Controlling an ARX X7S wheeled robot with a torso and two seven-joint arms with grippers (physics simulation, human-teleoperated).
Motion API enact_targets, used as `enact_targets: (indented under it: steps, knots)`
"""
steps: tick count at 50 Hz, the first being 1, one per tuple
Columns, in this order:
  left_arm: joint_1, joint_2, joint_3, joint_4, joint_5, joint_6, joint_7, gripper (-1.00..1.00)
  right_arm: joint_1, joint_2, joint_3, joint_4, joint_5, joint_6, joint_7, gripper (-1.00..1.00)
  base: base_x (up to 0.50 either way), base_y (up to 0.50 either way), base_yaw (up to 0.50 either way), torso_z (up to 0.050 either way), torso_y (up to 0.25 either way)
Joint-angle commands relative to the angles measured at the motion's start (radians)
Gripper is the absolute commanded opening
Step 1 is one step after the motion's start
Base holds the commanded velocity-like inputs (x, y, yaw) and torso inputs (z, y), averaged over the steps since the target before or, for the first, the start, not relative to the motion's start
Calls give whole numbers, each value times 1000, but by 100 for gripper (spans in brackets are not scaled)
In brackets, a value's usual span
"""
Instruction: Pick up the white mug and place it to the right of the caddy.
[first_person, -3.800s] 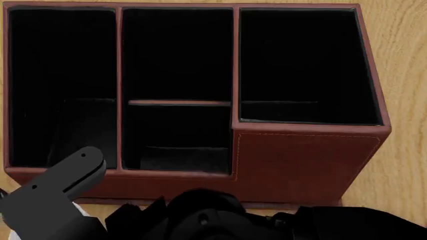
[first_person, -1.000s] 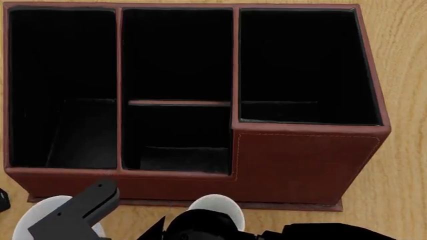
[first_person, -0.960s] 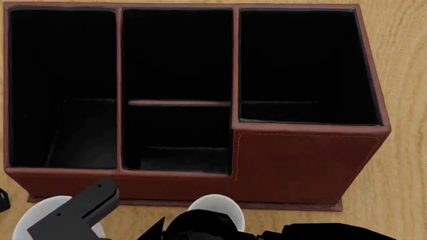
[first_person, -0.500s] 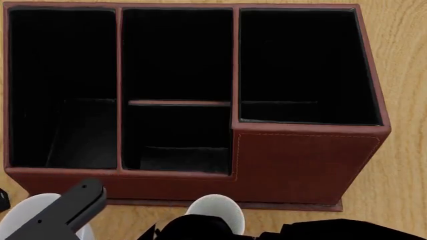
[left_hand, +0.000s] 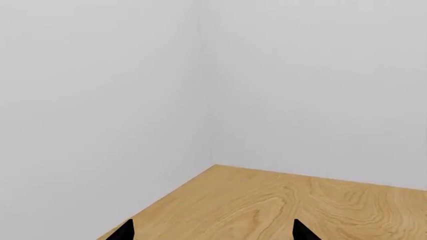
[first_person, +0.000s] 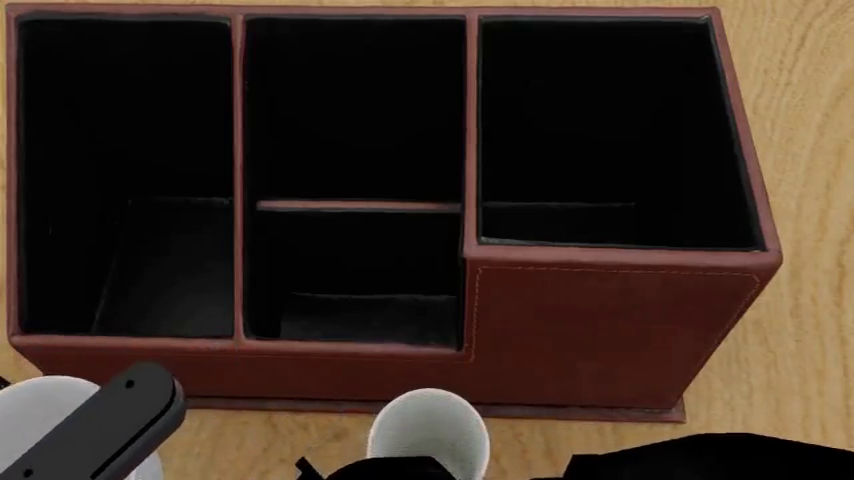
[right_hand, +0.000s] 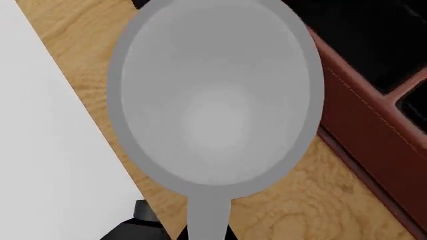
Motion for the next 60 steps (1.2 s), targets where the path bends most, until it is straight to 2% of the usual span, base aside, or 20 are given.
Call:
enact_targets:
  steps: [1, 16, 34, 60]
  knots:
    - [21, 10, -28, 11, -10, 7, 8, 100, 50, 2, 33, -90, 35, -31, 78, -100, 0, 0, 0, 0, 0]
    - [32, 4, -42, 25, -26, 7, -8, 100, 154, 37, 106, -181, 105, -89, 147, -100, 0, 0, 0, 0, 0]
    - [39, -4, -54, 32, -35, 9, -17, 100, 319, 164, 231, -240, 197, -144, 174, -100, 0, 0, 0, 0, 0]
    - [31, -17, -43, 20, -36, 22, -23, 100, 569, 394, 381, -152, 291, -111, 145, -100, 0, 0, 0, 0, 0]
